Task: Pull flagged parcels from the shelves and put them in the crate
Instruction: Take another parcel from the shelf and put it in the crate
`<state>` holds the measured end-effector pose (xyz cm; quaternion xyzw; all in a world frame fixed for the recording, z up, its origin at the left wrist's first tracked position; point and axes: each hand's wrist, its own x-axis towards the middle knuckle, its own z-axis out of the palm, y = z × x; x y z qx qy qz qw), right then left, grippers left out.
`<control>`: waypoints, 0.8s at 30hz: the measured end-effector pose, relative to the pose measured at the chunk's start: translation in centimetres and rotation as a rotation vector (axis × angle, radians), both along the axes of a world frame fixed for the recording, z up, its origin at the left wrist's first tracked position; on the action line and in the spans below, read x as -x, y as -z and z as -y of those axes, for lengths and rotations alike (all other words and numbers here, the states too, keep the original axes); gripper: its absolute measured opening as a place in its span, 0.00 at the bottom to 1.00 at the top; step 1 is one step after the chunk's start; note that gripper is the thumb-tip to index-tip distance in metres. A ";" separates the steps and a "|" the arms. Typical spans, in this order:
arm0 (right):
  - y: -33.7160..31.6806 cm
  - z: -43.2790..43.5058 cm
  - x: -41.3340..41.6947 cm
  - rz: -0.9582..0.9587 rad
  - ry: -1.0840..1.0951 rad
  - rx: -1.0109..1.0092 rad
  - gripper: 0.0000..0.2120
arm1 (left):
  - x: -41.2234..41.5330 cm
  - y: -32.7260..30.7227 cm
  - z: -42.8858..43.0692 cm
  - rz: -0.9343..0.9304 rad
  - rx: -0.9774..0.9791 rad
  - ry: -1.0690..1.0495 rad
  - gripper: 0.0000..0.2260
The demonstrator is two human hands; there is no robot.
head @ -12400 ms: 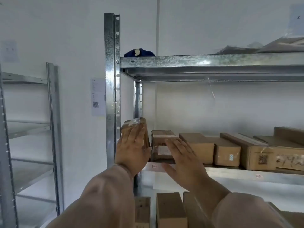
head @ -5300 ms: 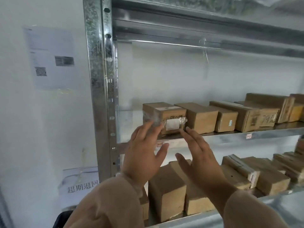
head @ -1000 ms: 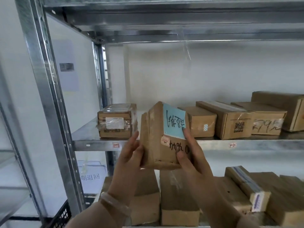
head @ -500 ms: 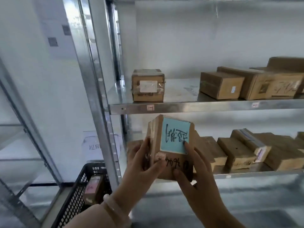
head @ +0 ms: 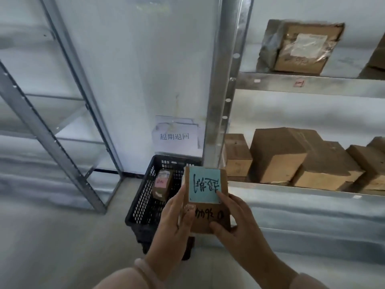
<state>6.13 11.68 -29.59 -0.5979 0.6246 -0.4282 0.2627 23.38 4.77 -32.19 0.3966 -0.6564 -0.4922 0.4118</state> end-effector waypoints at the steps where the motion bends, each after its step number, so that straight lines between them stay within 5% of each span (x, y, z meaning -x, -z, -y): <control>1: 0.6 0.7 -0.7 -0.002 -0.012 -0.035 0.33 | -0.8 0.8 0.5 0.019 0.000 -0.026 0.25; 15: 6.9 17.1 -4.2 -0.113 -0.192 -0.252 0.32 | -6.3 8.2 12.8 0.014 -0.284 -0.161 0.34; 24: 14.2 27.4 -4.7 -0.100 -0.131 -0.511 0.33 | -5.8 16.0 24.1 -0.016 -0.506 -0.150 0.30</control>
